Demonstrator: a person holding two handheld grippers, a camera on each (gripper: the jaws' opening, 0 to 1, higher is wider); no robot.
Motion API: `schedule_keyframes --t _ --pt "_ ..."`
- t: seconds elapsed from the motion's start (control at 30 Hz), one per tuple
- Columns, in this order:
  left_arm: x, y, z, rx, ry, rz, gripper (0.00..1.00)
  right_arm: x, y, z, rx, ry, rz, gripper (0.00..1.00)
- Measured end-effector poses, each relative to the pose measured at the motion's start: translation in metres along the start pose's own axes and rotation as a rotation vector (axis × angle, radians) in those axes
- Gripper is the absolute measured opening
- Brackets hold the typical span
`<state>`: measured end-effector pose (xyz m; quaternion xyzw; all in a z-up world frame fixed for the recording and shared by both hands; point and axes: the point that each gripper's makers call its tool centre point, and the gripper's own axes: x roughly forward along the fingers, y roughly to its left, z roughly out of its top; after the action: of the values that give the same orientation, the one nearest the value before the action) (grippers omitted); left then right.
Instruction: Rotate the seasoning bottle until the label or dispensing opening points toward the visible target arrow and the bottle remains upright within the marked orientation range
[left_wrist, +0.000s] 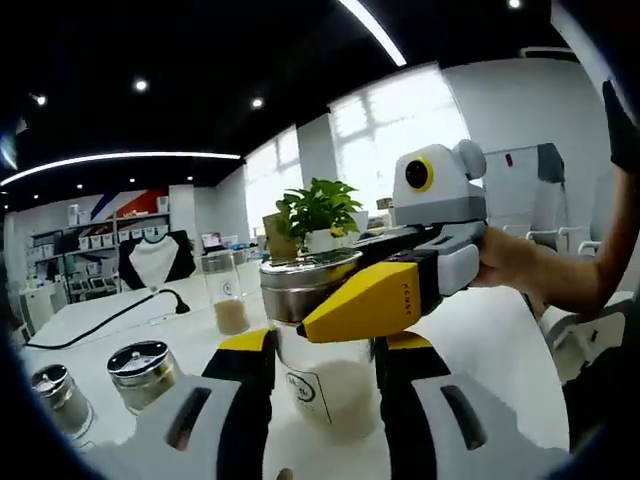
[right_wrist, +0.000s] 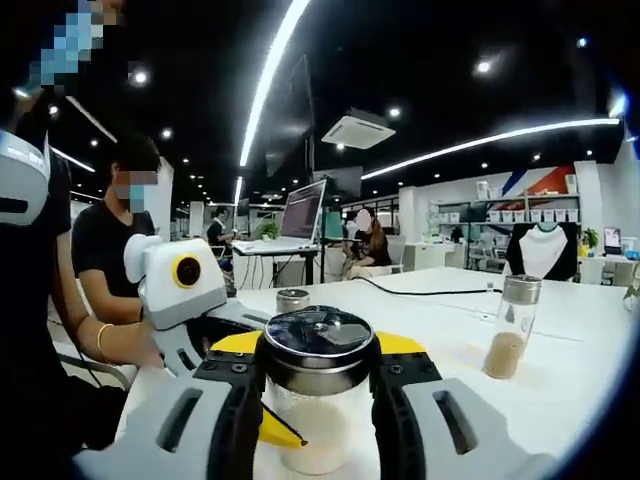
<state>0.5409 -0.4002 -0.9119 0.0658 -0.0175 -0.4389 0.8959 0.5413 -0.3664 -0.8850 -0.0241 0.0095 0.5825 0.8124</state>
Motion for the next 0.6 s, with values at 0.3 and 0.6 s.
schedule_keyframes --t 0.3,0.6 --pt "0.0032 -0.0058 0.0006 0.013 0.021 -0.095 0.44 -0.0013 0.0091 -0.0005 -0.001 0.013 0.077 0.39" --pt "0.0017 -0.0079 0.0001 -0.008 0.017 -0.083 0.43 -0.0027 0.0084 -0.0034 0.039 0.022 -0.018 0.39"
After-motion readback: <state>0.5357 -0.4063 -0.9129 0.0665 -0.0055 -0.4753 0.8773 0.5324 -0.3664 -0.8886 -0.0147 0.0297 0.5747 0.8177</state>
